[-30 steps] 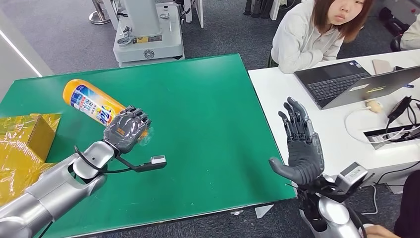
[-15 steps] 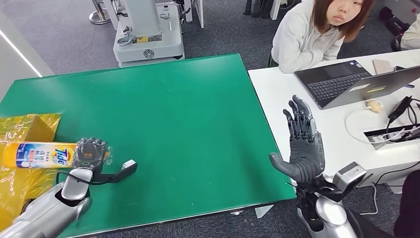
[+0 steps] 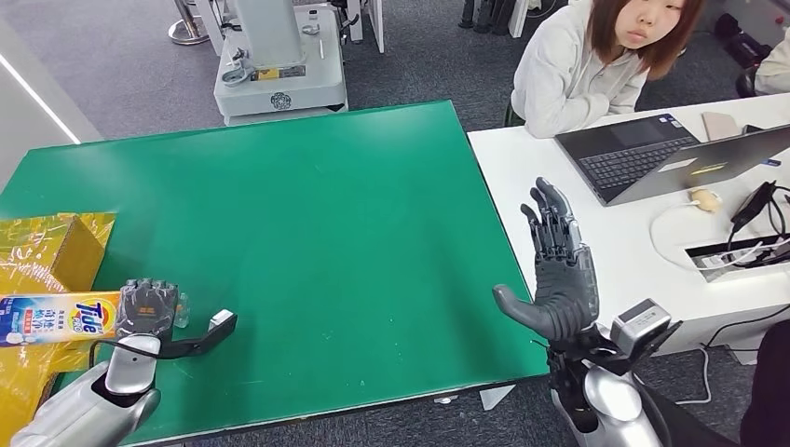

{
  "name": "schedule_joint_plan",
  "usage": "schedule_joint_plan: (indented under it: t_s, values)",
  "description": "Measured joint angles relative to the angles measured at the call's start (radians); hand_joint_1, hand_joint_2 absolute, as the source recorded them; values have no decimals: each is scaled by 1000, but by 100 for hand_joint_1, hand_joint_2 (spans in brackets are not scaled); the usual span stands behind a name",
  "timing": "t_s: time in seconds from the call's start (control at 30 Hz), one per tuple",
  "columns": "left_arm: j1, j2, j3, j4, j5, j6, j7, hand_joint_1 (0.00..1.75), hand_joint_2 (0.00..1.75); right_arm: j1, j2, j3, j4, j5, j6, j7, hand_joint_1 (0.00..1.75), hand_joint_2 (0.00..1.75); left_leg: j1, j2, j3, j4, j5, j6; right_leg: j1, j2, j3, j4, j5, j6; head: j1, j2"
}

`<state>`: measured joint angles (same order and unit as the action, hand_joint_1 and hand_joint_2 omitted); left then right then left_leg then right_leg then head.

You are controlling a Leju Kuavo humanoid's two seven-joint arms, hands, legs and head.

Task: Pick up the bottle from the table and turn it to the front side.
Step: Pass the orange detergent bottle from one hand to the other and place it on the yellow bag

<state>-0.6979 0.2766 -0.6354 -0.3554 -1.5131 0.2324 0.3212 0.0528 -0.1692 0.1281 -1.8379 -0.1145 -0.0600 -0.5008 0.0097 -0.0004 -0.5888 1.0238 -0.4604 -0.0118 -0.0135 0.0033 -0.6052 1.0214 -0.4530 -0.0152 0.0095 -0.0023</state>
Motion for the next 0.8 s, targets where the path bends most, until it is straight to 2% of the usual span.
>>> schedule_joint_plan:
  t_s: [0.17,0.23,0.3,0.37,0.6,0.8]
  values:
    - [1,-1,6,3,-4,1,-14,175,175,0,1,2,1,2,8,1,0,175,0,0,0,0,0,0,0,0,0,0,0,0,0,0]
    - [1,-1,6,3,-4,1,-15,160,175,0,1,2,1,2,9,1,0,175,0,0,0,0,0,0,0,0,0,0,0,0,0,0]
    - [4,-3,18,7,2,19,-43,72,175,1,1,13,1,18,18,-3,0,175,0,0,0,0,0,0,0,0,0,0,0,0,0,0]
    - [9,-7,45,11,28,46,-82,0,175,2,2,28,-5,46,26,-4,0,175,0,0,0,0,0,0,0,0,0,0,0,0,0,0]
    - [11,-23,165,12,112,5,-129,0,175,27,9,35,-54,84,28,26,0,175,0,0,0,0,0,0,0,1,0,0,0,0,0,0]
    - [14,-38,220,14,123,13,-153,0,175,22,25,34,-65,92,45,48,0,175,0,0,0,0,0,0,0,0,0,0,0,0,0,0]
